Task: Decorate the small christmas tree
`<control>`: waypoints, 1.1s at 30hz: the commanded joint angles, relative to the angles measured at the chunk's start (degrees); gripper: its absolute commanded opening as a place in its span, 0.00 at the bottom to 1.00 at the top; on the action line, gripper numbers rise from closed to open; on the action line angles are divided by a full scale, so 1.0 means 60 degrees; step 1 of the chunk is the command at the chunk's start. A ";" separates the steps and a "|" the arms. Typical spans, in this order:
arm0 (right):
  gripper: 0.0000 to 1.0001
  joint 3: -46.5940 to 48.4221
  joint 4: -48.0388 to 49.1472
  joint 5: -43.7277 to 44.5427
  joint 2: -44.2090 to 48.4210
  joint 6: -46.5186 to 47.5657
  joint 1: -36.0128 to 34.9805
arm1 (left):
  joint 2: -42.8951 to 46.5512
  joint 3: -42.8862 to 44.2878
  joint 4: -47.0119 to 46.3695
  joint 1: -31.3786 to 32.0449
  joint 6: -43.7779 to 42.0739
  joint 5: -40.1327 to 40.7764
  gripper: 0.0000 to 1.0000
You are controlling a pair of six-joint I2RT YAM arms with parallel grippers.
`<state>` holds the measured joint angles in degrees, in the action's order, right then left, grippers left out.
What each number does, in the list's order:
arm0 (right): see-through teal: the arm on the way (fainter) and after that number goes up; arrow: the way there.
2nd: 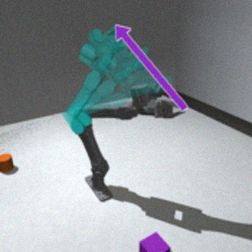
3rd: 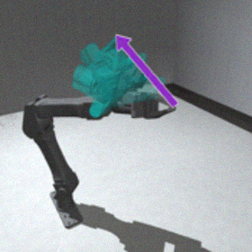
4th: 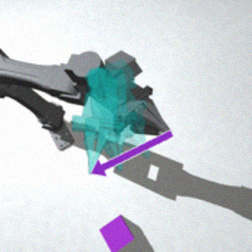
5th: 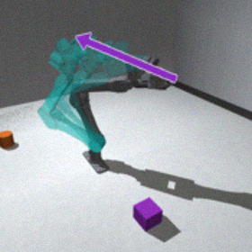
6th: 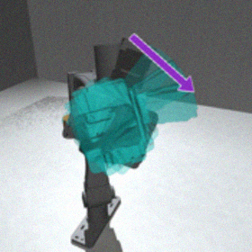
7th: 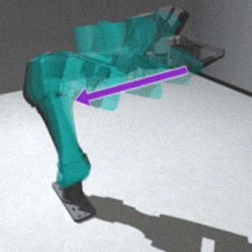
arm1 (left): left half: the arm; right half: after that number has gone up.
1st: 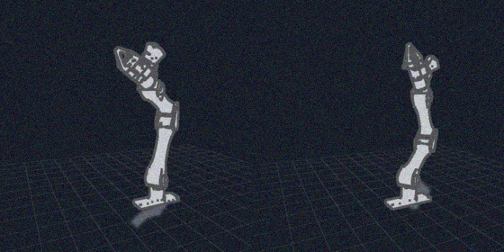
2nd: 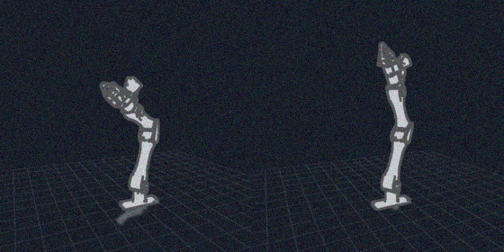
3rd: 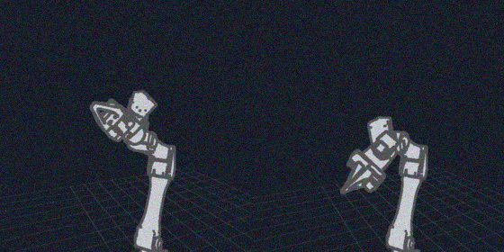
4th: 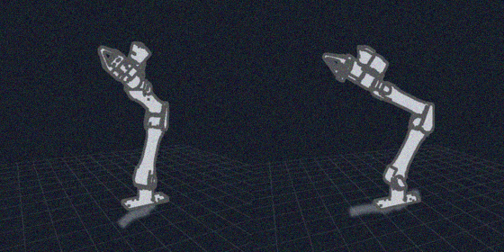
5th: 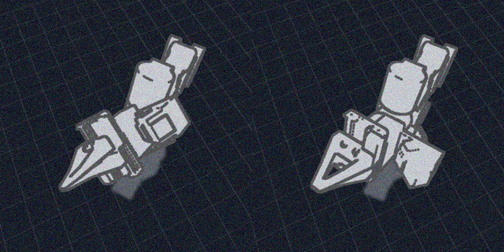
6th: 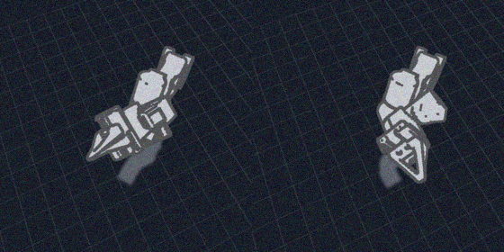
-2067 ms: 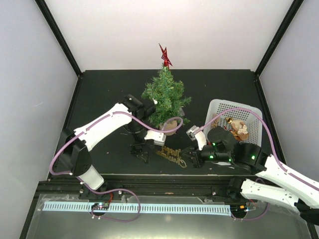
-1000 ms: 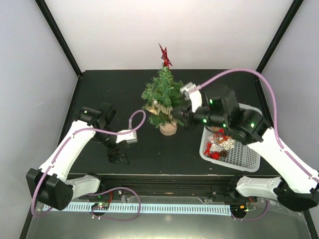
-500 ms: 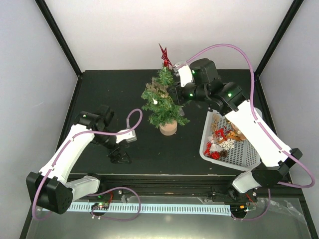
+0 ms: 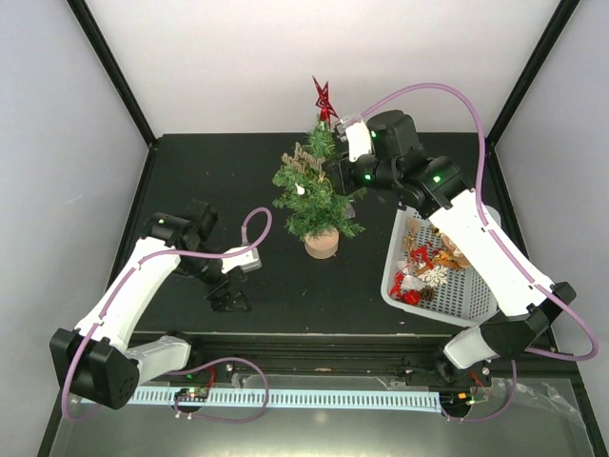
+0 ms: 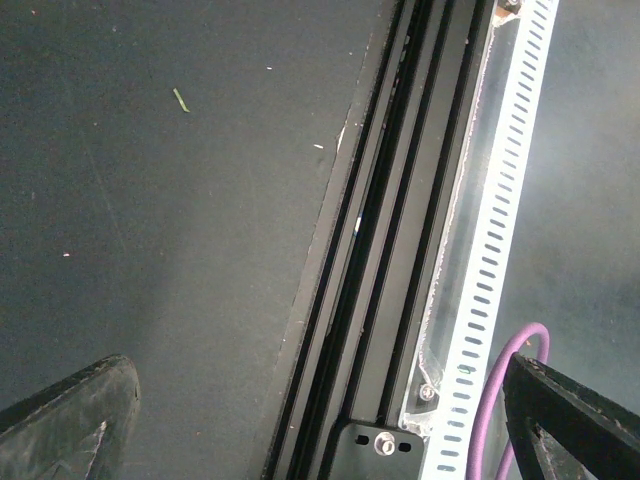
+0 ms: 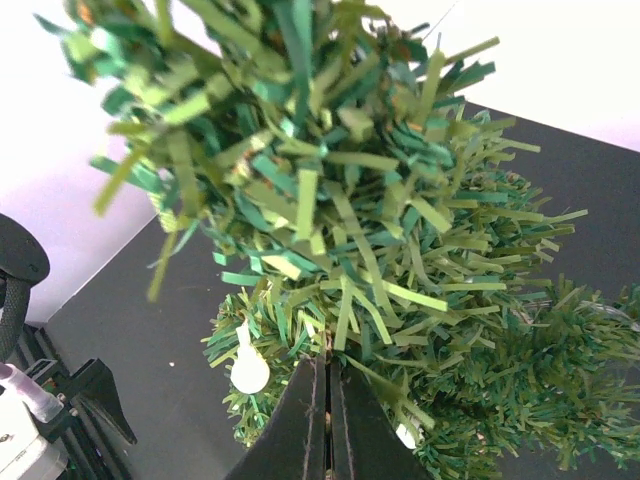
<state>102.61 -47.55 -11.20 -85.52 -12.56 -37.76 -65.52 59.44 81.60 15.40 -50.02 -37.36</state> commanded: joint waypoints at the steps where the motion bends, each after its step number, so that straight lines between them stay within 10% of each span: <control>1: 0.01 -0.0256 0.0355 -0.0355 -0.0079 -0.0117 0.0063 | -0.0049 -0.0004 0.0014 -0.0061 -0.0063 -0.0253 0.99; 33: 0.14 -0.1257 0.0434 -0.0817 0.0600 -0.0180 0.0058 | 0.0048 -0.0078 0.0007 -0.0091 -0.0189 -0.0301 0.99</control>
<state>95.26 -43.13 -16.64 -82.78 -13.89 -37.78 -65.67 59.27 81.58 15.38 -50.33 -37.74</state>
